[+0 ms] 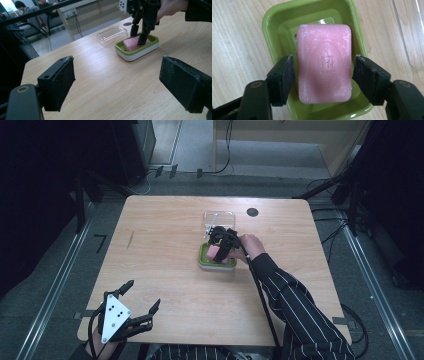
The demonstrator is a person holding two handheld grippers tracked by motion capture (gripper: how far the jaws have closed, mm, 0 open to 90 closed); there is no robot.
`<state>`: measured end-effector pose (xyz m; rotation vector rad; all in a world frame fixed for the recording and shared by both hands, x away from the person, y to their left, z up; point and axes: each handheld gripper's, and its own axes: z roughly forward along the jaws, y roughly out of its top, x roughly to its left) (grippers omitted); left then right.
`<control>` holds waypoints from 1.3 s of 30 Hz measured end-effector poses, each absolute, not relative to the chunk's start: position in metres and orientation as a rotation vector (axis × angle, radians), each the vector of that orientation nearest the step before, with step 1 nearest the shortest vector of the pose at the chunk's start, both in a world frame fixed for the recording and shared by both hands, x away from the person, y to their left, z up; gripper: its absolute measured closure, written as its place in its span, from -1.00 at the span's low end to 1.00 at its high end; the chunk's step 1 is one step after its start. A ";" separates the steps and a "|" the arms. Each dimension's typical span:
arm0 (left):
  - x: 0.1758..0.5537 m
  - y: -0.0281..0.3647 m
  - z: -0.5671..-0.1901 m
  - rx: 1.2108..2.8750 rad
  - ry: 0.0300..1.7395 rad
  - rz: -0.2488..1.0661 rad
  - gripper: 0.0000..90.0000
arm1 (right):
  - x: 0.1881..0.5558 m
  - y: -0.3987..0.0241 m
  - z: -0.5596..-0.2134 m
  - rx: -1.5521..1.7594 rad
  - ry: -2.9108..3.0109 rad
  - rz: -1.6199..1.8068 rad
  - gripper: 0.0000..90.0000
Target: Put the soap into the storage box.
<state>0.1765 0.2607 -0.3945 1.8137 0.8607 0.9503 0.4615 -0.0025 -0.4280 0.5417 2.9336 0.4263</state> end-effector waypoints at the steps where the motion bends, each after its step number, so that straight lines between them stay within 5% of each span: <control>1: 0.177 0.260 -0.395 1.818 0.860 0.950 -0.71 | 0.461 -0.002 -0.427 0.545 2.930 0.417 -0.30; 17: 0.181 0.259 -0.395 1.819 0.843 0.937 -0.71 | 0.452 -0.006 -0.418 0.622 2.909 0.327 -0.58; 39: 0.185 0.255 -0.395 1.822 0.827 0.925 -0.71 | 0.433 -0.041 -0.409 0.781 2.873 0.210 -0.69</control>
